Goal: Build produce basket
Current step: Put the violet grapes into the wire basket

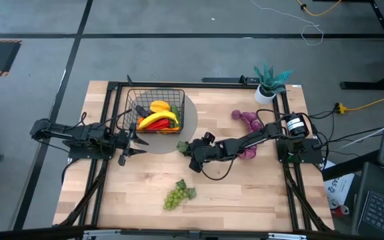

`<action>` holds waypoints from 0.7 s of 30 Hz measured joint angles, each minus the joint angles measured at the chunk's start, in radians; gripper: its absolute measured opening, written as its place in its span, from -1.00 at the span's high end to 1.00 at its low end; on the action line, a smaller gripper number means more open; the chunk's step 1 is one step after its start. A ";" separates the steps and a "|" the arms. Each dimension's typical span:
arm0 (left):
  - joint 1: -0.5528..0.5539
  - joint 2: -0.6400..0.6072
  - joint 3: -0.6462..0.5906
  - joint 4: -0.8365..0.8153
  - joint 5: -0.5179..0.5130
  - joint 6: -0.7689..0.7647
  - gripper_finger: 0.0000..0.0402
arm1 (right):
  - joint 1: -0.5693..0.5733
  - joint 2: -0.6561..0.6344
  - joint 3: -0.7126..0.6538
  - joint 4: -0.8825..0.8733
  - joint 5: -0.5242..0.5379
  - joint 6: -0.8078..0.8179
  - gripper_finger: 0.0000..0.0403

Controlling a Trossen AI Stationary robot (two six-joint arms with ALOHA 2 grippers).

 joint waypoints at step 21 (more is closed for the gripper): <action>0.000 0.000 0.000 0.000 0.000 0.000 0.27 | 0.000 0.000 0.000 0.008 0.000 0.000 -0.36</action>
